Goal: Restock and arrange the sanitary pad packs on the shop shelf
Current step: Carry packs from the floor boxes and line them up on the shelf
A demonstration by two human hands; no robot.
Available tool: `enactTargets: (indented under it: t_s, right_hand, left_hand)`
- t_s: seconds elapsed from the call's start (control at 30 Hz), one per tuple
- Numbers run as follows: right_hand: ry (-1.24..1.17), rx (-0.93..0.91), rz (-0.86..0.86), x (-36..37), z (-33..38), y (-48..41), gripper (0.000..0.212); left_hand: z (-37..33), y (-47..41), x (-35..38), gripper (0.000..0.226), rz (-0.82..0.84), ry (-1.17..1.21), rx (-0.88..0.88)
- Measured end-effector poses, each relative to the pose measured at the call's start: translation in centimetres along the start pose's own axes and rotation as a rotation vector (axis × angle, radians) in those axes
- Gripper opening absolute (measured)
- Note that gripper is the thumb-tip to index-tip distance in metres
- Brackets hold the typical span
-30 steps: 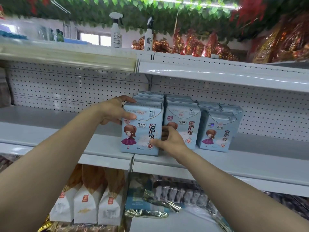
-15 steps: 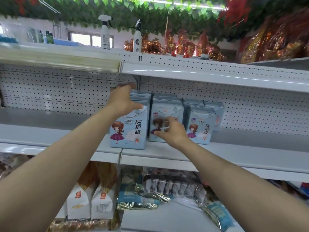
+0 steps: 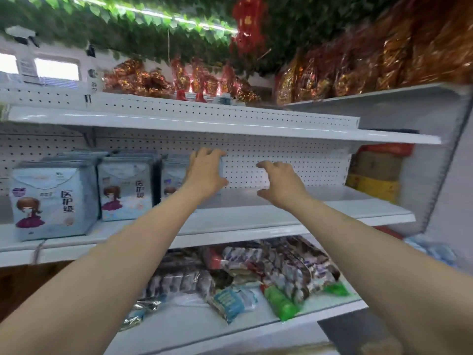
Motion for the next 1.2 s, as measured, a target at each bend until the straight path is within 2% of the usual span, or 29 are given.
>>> enactTargets:
  t_s: [0.43,0.6,0.7,1.03,1.2]
  right_hand:
    - [0.257,0.270,0.024,-11.8,-26.3,18.1,0.075]
    - [0.251,0.387,-0.012,-13.7,-34.6,23.0,0.064]
    - [0.248,0.446,0.019,-14.1,-39.3,24.8,0.069]
    - [0.298,0.623,0.064,-12.9,-55.5,26.0,0.069]
    - [0.308,0.717,0.068,-12.0,-63.0,25.9,0.063]
  left_hand:
    - [-27.2,7.3,18.3,0.064,0.160,0.080,0.211]
    - [-34.8,9.3,24.8,0.066,0.251,0.063,0.268]
    - [-38.8,9.4,28.6,0.064,0.276,0.079,0.327]
    - [-50.6,5.0,43.9,0.056,0.361,0.090,0.450]
    - [-55.5,2.3,51.0,0.052,0.417,0.080,0.477]
Point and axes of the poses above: each hand's wrist, its own y-axis away from the middle knuckle, its own x-axis out of the palm, z = x × y, the point moved 4 cm from there along -y, towards the middle knuckle, and after that the axes turned 9 degrees about -x, right-handed, at the moved point
